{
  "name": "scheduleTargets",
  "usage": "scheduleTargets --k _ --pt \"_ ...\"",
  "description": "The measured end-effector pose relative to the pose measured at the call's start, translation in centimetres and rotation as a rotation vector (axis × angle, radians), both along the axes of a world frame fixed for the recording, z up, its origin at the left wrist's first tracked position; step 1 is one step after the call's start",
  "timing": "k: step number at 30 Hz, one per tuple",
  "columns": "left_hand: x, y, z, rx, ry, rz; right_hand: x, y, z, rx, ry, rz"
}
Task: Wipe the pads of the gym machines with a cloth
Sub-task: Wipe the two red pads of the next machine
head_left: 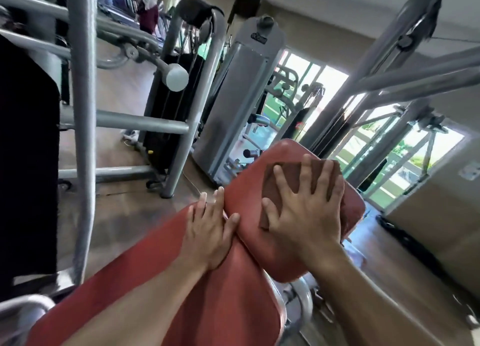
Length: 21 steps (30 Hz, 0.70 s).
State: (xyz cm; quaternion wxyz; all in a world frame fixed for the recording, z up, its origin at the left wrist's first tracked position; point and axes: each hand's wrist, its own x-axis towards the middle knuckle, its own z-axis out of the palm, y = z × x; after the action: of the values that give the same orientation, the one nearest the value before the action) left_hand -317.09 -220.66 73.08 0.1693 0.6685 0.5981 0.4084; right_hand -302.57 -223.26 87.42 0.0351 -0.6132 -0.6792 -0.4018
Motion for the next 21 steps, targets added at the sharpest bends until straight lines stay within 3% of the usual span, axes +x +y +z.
scheduleTargets --k 9,21 --pt "0.1 0.5 -1.5 0.098 -0.135 0.046 -1.9 1.0 -1.1 -0.088 -0.08 0.119" --pt "0.2 0.4 -1.4 0.058 -0.079 0.156 -4.7 4.0 -1.2 -0.176 -0.103 0.189"
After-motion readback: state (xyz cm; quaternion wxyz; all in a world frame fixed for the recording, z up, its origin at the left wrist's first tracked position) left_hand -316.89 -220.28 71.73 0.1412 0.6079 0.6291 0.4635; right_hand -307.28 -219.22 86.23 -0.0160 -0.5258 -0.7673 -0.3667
